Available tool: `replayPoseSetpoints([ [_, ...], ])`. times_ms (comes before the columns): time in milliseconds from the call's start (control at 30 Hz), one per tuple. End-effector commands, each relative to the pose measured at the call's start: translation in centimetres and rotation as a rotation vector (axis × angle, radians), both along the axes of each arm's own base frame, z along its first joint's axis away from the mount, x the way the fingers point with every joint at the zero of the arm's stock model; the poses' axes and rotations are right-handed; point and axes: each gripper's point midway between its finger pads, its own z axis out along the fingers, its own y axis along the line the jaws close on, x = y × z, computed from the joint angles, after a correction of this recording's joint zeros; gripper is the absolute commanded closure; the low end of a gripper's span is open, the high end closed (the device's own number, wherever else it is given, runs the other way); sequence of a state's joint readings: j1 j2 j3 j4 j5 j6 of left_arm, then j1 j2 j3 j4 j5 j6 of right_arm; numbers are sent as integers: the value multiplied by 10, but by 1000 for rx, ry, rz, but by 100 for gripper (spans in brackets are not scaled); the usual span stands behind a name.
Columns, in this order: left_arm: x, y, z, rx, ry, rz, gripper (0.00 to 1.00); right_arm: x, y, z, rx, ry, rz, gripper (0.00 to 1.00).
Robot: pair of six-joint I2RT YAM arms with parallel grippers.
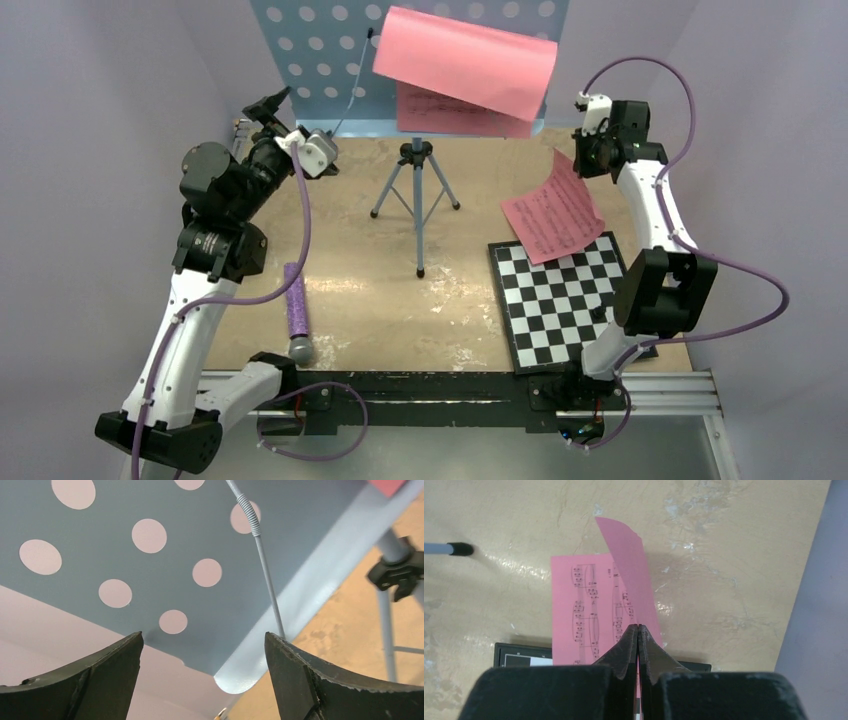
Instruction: Pack up the instrument practice props
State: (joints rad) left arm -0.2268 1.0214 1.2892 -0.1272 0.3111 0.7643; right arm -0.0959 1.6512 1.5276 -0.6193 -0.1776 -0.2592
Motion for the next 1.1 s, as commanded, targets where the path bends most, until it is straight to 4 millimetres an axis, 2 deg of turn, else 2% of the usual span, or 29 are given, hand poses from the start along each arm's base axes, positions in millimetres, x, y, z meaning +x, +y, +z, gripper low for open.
replayPoseSetpoints([
  [0,-28,-44,-57,-24,218,-219,5,38,-12,30,61,-117,-50,100],
  [33,-30,-47,-61,-24,236,-231,5,47,-14,37,64,-139,-53,100],
  [167,-34,-53,-69,-46,287,-248,5,75,-18,46,105,-177,-70,100],
  [300,-37,-51,-77,-28,322,-235,6,92,-21,51,139,-202,-94,100],
  [533,-39,-45,-87,-4,353,-208,6,100,-55,21,121,-145,-234,100],
  [733,-40,-46,-87,9,362,-215,6,99,-78,-14,4,-73,-236,100],
  [900,-40,-49,-87,12,360,-225,6,98,-95,-24,-93,-50,-243,100],
  [1000,-40,-50,-89,9,366,-230,6,100,-99,-25,-114,-51,-246,80],
  [1067,-42,-51,-88,8,364,-236,6,100,-104,-24,-135,-55,-266,77],
])
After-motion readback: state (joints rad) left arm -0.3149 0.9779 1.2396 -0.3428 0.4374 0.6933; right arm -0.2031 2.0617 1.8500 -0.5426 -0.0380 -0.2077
